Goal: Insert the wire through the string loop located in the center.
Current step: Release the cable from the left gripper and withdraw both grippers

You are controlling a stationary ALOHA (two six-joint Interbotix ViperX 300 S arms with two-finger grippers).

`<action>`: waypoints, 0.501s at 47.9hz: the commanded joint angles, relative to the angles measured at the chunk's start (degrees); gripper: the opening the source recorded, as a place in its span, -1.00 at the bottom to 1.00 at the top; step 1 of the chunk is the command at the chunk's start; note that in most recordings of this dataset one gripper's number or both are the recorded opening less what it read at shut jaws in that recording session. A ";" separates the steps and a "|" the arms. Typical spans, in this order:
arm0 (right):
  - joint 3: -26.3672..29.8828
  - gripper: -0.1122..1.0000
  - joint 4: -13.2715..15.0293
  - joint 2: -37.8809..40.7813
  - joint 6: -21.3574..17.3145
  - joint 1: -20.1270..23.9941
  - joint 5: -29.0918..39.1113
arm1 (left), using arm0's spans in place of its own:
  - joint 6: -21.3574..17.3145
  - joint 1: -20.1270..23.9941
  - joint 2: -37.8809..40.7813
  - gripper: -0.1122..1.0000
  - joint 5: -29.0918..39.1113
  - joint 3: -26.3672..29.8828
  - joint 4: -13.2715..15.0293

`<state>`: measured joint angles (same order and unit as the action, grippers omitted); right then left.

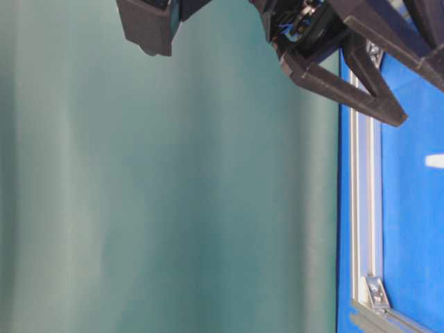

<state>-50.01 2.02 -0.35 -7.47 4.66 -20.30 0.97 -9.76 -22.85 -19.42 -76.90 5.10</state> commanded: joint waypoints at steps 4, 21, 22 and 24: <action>0.62 0.81 0.00 -1.32 -0.09 0.09 -0.35 | -0.09 -0.18 0.35 -0.61 2.11 1.67 -0.09; 0.97 0.81 0.00 -1.32 -0.09 0.09 -0.35 | -0.09 0.35 0.00 -0.50 2.11 1.23 -0.09; 0.97 0.81 0.00 -1.32 -0.09 0.09 -0.44 | 0.00 0.35 -0.09 -0.42 2.11 1.23 -0.09; 0.97 0.81 0.00 -1.32 -0.18 0.09 -0.53 | 0.00 0.35 -0.09 -0.17 2.37 1.14 -0.09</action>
<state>-50.01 2.02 -0.35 -7.56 4.66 -20.30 0.97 -9.58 -22.50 -17.05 -76.03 5.10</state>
